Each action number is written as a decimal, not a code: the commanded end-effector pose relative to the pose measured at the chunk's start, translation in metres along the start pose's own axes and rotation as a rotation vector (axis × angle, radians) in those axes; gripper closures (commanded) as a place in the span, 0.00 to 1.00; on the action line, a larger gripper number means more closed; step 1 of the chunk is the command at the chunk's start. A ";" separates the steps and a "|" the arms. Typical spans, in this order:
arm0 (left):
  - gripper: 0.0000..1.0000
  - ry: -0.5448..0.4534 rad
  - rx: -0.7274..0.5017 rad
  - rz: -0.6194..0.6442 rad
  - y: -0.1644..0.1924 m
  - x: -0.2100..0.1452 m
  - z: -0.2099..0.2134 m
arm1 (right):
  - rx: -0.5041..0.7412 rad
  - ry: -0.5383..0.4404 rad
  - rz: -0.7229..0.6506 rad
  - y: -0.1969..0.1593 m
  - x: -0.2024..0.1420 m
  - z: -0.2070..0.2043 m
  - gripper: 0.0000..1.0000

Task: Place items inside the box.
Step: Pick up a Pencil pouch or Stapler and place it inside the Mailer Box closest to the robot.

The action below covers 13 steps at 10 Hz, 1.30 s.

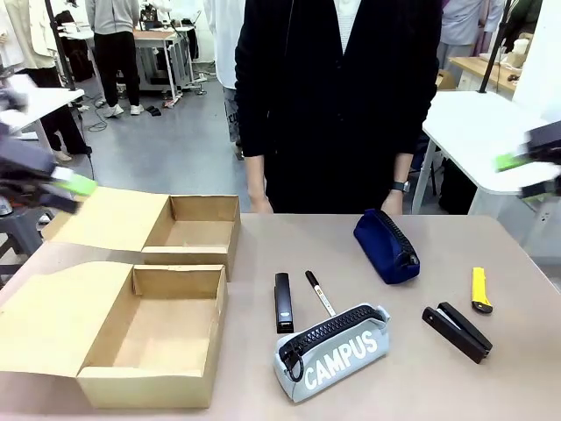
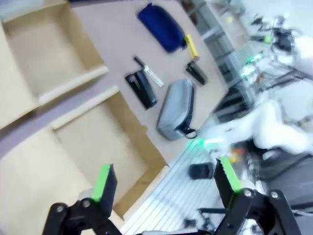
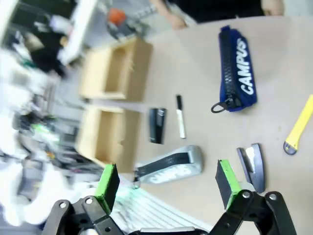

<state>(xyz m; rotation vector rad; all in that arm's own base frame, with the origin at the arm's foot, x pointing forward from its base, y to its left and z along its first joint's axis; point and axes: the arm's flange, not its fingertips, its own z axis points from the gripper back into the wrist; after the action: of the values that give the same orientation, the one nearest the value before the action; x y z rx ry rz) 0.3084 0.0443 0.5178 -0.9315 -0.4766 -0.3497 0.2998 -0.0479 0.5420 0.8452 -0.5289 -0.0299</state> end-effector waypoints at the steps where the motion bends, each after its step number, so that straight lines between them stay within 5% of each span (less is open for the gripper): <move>1: 0.00 -0.231 -0.221 0.344 0.092 -0.007 0.051 | 0.166 -0.143 -0.221 -0.104 -0.067 0.033 0.00; 4: 0.00 -0.483 -0.375 0.578 0.145 -0.059 0.062 | 0.221 -0.335 -0.492 -0.204 -0.115 0.071 0.00; 6: 0.00 -0.614 -0.373 0.696 0.130 -0.070 0.032 | 0.216 -0.494 -0.597 -0.229 -0.145 0.070 0.00; 7: 0.00 -0.472 -0.351 0.622 0.161 -0.077 0.076 | 0.194 -0.357 -0.540 -0.234 -0.093 0.132 0.00; 13: 0.00 -0.472 -0.351 0.622 0.161 -0.077 0.076 | 0.192 -0.330 -0.565 -0.232 -0.088 0.126 0.00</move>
<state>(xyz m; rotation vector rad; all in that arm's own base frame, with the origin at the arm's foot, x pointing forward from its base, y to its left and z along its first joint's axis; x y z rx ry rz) 0.3035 0.2025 0.4063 -1.4573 -0.5215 0.4017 0.2034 -0.2723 0.4058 1.1611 -0.5794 -0.6615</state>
